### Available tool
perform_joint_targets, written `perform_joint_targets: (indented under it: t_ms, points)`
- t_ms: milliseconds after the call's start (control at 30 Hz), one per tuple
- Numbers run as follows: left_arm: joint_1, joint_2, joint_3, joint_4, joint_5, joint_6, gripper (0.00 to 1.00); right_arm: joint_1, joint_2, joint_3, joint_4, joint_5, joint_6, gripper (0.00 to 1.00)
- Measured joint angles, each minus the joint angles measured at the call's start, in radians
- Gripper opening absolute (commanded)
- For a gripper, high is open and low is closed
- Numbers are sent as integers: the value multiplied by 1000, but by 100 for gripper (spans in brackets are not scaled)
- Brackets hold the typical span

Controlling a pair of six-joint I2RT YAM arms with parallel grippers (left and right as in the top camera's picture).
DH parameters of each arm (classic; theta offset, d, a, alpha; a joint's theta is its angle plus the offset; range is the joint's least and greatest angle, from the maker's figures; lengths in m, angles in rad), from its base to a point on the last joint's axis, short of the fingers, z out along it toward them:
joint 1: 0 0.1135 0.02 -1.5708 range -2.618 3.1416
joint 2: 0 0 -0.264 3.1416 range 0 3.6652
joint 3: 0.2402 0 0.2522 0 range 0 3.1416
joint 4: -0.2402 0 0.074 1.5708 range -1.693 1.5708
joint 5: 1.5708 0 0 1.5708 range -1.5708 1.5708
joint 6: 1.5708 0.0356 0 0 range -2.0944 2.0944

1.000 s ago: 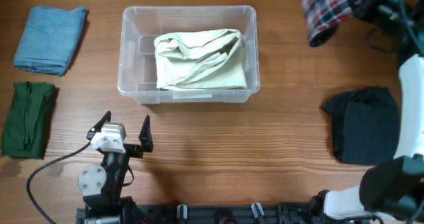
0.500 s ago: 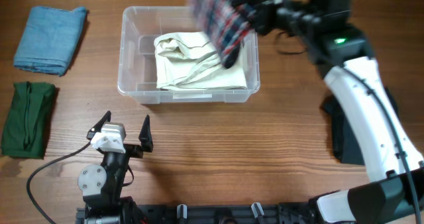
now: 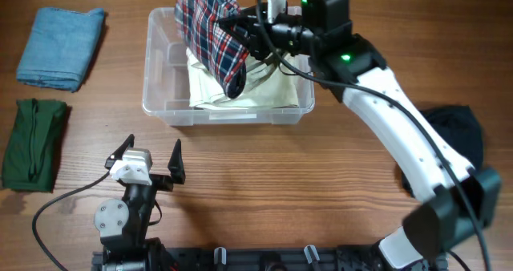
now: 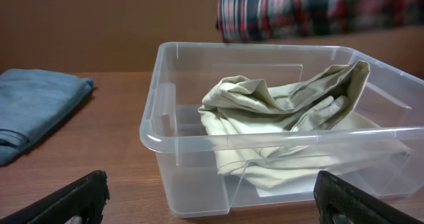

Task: Pack container
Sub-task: 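Carry the plaid cloth left over the bin with the right gripper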

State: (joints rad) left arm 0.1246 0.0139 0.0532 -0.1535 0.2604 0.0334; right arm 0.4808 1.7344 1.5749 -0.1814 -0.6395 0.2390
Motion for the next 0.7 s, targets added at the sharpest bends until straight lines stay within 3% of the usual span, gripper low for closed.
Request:
perform_joint_targets:
  t_ms: [267, 700]
  points:
    - [0, 0, 0, 0, 0, 0, 100, -1, 122, 0, 29, 13, -3, 4]
    - [0, 0, 0, 0, 0, 0, 100, 1, 130, 0, 97, 12, 25, 4]
